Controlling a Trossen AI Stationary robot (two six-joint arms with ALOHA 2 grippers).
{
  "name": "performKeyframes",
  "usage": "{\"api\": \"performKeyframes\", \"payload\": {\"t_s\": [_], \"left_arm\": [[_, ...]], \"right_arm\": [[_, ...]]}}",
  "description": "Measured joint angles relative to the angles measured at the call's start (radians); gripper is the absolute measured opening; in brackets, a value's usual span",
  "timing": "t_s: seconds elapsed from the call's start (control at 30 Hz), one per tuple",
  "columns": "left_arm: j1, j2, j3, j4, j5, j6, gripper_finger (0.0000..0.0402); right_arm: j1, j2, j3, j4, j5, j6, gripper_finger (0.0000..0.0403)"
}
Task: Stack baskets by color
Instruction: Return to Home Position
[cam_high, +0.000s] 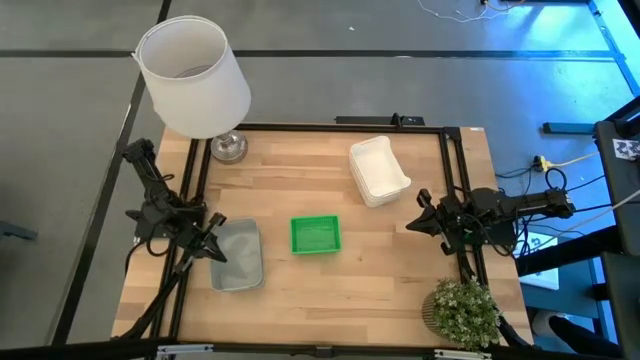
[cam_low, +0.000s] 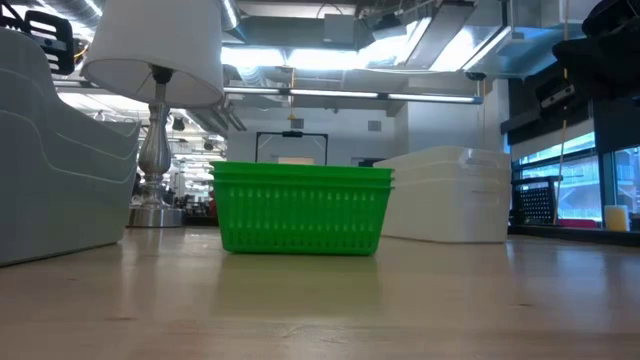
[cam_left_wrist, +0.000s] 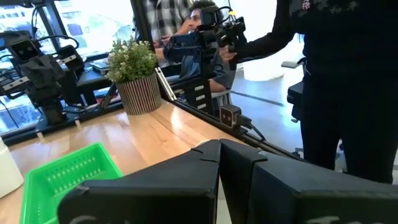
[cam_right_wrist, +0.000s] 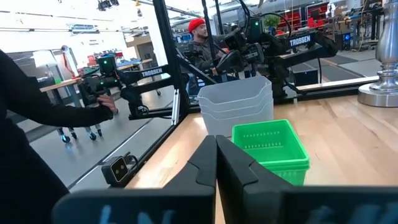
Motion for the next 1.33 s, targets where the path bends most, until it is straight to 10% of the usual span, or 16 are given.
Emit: {"api": "performKeyframes", "payload": {"t_s": [1.33], "left_arm": [[0.000,0.001,-0.001,0.001,0.000,0.001,0.0000]], "right_arm": [[0.000,0.002,0.001,-0.045,0.003,-0.055,0.0008]]}}
